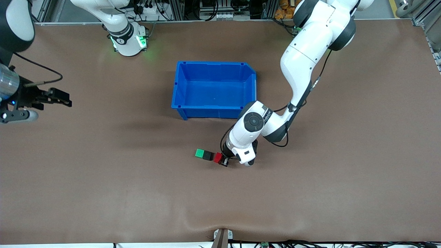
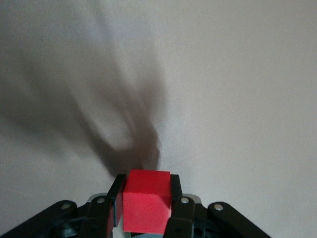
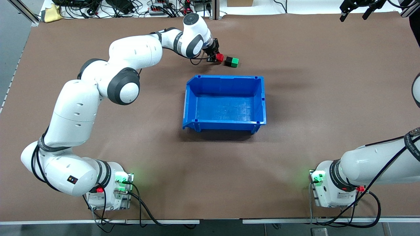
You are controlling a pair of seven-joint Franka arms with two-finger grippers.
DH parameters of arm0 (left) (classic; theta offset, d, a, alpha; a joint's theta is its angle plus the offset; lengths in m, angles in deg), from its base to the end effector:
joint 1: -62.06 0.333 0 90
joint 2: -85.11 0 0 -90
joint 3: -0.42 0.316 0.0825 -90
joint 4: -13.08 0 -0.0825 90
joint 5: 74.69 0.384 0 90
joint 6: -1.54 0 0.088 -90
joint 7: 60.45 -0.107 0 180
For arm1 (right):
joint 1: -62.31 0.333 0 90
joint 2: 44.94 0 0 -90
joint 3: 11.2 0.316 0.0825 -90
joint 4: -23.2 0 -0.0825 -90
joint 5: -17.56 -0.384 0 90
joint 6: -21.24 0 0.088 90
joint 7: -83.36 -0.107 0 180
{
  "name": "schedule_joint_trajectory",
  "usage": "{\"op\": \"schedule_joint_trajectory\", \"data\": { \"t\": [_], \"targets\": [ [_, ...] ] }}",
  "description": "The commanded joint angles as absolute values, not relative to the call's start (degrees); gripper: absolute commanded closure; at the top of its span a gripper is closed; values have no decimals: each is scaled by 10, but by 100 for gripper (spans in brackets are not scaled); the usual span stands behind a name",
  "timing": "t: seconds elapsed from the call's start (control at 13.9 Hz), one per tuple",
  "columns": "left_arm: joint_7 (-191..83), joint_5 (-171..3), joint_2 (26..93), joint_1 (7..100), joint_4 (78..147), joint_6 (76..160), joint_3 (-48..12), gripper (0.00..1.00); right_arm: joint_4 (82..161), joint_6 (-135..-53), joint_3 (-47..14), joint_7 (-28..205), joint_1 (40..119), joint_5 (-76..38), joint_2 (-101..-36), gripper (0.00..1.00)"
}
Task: Attach green and red cubes to black cube
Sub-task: 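Press the red cube against the black cube and open the left gripper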
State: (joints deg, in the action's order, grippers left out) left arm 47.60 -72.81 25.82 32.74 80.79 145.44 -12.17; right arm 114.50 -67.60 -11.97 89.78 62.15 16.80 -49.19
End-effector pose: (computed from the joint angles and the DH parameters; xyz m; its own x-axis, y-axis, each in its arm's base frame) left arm 0.6223 -0.4826 0.1925 0.3191 0.9151 -0.2465 0.9357 -0.2629 0.2355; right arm 0.5707 -0.0076 0.5705 0.9888 0.0960 -0.1147 0.0937 -0.9953 -0.0252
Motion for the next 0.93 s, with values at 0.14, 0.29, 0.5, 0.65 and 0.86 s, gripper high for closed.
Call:
{"op": "schedule_joint_trajectory", "data": {
  "t": [0.14,0.29,0.5,0.65,0.86],
  "targets": [
    [491,-739,236,310,780,1458,-114,100,1156,-682,-115,883,620,173,-472,0],
    [492,-739,226,309,766,1458,-114,100,1154,-692,-115,882,619,171,-474,0],
    [503,-739,218,300,757,1457,-107,100,1129,-666,-116,881,619,172,-472,0],
    [503,-738,218,297,758,1449,-103,100,1118,-657,-117,880,618,171,-473,0],
    [503,-738,219,281,758,1415,-84,100,1118,-652,-113,799,622,171,-467,0]
  ]
}}
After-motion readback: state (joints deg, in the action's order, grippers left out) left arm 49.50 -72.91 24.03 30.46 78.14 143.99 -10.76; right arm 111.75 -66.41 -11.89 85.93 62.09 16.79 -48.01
